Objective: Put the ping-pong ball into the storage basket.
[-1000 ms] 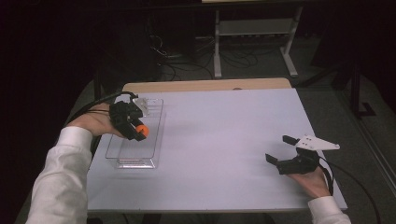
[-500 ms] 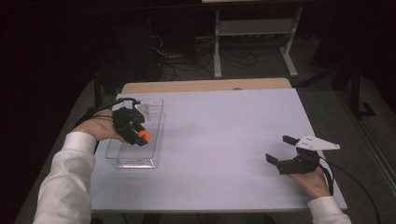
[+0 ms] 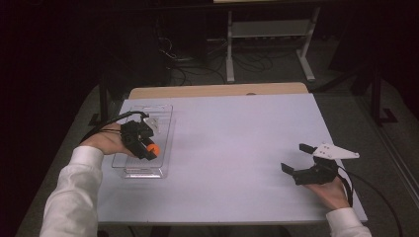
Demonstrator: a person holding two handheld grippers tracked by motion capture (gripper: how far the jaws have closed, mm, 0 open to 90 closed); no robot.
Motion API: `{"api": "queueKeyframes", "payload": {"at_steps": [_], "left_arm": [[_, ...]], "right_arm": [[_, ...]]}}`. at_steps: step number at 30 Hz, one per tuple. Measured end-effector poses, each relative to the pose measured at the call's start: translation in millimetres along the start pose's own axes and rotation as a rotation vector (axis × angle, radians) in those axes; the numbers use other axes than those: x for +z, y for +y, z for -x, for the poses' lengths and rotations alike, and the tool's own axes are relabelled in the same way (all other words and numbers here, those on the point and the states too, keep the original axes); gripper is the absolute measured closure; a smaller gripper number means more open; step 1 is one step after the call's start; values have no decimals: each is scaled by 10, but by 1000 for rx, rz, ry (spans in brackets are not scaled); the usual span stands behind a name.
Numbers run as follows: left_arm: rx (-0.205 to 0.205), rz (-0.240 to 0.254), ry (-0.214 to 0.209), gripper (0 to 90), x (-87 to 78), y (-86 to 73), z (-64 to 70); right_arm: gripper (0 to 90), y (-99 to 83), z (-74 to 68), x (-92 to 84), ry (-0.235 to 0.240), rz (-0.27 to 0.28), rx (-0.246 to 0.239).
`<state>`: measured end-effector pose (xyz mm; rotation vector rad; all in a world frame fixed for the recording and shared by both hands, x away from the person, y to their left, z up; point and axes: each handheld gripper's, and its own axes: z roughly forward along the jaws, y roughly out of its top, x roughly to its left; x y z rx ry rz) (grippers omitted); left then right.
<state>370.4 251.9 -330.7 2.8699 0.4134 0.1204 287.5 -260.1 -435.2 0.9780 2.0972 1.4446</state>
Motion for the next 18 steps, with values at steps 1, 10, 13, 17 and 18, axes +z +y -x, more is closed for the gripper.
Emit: {"api": "queueKeyframes", "payload": {"at_steps": [1,10,13,17,18], "left_arm": [[2,1,-3,507,16,-1,-9],[-9,-6,-24,507,181,-65,-38],[-12,0,-30,507,221,-92,-45],[-13,-5,-28,507,262,-110,-57],[-12,-1,-35,507,285,-114,-64]], "right_arm": [[0,-1,1,-2,0,0,0],[0,-5,7,6,3,-4,-2],[0,-4,4,15,3,-8,-4],[0,-5,0,19,1,-12,-7],[0,-6,0,18,2,-12,-6]]}}
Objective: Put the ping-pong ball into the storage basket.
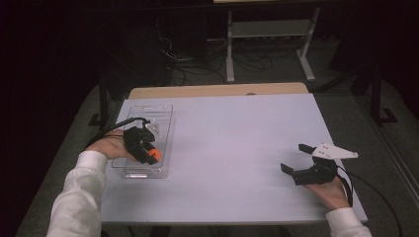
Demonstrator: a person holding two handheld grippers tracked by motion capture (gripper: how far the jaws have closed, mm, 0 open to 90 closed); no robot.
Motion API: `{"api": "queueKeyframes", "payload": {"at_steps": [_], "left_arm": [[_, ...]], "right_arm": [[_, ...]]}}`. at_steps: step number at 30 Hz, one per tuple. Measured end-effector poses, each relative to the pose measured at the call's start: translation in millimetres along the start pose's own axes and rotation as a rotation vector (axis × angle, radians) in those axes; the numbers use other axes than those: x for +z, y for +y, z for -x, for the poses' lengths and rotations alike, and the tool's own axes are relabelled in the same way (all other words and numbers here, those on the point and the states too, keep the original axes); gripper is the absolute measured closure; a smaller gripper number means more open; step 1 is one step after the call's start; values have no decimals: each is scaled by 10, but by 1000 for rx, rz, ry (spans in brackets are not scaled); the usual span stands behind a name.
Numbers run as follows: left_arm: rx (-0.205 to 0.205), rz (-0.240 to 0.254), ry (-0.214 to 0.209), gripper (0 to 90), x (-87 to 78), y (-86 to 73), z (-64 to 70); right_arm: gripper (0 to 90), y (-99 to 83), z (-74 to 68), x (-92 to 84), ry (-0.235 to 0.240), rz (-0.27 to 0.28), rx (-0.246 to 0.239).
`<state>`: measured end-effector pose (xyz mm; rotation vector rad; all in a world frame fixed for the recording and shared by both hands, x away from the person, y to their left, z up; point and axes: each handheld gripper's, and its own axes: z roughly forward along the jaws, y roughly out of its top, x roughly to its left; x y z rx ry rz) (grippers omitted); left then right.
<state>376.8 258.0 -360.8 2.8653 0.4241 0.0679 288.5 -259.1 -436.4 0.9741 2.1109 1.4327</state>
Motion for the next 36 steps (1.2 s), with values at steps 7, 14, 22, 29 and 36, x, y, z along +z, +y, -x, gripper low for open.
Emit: {"api": "queueKeyframes", "payload": {"at_steps": [7,14,22,29,36], "left_arm": [[-1,-2,-13,507,75,12,-1],[-2,1,-19,507,131,17,-3],[5,-12,-22,507,201,49,2],[12,-32,-26,507,253,61,3],[-10,-28,-27,504,241,44,-18]], "right_arm": [[0,-1,-1,4,3,-1,-4],[0,0,0,-8,6,1,-2],[0,1,-1,-11,5,1,-4],[0,0,-5,-18,4,4,-4],[0,1,-6,-18,5,2,-4]]}}
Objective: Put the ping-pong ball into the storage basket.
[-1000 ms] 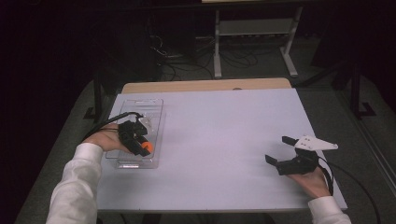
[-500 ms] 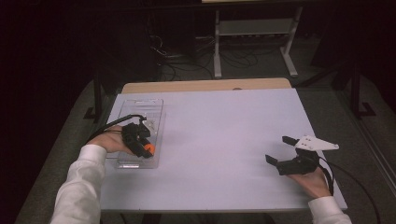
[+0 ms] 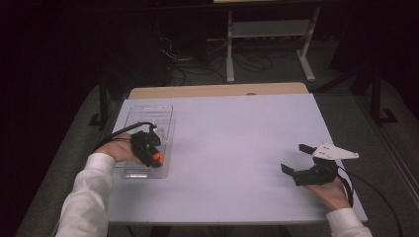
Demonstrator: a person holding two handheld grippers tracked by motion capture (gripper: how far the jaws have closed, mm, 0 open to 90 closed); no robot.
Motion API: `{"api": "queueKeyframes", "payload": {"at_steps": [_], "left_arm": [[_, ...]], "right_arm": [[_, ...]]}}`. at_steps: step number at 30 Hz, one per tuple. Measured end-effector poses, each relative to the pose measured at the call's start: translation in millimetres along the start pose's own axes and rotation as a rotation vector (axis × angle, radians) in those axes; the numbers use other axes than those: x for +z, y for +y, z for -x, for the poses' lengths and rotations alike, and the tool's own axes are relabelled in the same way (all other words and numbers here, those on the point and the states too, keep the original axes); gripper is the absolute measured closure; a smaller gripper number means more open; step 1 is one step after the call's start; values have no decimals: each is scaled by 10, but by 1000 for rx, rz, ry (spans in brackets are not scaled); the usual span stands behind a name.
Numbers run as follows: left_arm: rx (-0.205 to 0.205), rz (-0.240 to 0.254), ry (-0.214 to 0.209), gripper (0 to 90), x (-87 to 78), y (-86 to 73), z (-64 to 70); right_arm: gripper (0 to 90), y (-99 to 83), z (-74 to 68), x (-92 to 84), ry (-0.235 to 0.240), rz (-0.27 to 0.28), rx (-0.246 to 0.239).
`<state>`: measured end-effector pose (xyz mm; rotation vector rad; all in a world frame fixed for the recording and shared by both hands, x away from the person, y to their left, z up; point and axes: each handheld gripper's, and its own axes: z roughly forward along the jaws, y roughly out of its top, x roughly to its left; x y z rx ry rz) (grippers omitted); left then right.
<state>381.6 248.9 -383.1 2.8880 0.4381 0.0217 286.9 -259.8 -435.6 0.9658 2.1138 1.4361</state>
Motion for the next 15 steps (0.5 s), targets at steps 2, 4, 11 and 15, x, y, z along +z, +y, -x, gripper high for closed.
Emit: {"api": "queueKeyframes", "payload": {"at_steps": [2,4,11,15], "left_arm": [[-8,3,-1,501,5,-15,-3],[-14,3,2,486,14,-29,-5],[-33,18,24,417,-23,-48,-8],[-40,33,29,376,-67,-62,-1]], "right_arm": [[0,0,-2,3,1,0,-2],[0,1,-1,6,1,0,-4],[0,-1,-5,11,0,-4,-3],[0,0,-2,6,-1,-4,-1]]}}
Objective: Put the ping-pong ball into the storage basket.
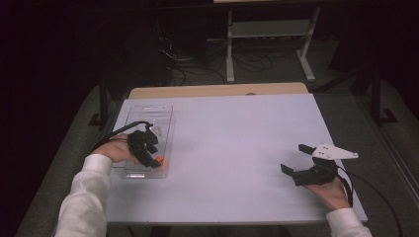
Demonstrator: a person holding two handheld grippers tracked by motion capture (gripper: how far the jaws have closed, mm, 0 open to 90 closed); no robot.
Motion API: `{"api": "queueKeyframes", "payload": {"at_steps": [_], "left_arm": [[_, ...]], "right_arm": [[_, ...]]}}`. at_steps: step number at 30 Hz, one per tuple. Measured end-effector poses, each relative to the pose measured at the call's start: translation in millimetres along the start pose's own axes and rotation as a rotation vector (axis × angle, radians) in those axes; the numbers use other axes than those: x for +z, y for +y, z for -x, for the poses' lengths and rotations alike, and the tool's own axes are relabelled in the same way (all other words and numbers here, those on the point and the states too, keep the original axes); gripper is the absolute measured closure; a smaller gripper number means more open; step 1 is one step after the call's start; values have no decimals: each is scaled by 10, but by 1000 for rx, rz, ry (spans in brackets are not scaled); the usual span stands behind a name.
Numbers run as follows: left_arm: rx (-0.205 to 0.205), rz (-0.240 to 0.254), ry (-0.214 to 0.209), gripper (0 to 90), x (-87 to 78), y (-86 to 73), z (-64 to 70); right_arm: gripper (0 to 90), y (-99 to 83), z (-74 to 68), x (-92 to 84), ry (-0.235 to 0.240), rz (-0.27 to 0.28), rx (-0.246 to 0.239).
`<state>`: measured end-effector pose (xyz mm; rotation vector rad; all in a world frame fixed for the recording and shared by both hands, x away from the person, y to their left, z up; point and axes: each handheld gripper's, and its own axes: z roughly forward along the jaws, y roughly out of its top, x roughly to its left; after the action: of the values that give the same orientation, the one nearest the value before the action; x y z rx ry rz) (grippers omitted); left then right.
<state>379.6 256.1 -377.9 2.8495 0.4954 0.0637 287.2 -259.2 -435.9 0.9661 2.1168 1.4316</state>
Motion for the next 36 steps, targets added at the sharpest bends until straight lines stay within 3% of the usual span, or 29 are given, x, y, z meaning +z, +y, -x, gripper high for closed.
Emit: {"api": "queueKeyframes", "payload": {"at_steps": [8,13,26,36], "left_arm": [[-32,49,23,319,-138,-59,-9],[-47,91,84,274,-221,-73,-13],[-63,160,85,170,-354,-100,18],[-66,238,98,15,-487,-138,91]], "right_arm": [[0,-2,12,-5,-3,3,6],[0,-3,12,-1,-2,1,5],[0,-3,3,8,2,-2,8],[0,1,0,6,5,2,7]]}}
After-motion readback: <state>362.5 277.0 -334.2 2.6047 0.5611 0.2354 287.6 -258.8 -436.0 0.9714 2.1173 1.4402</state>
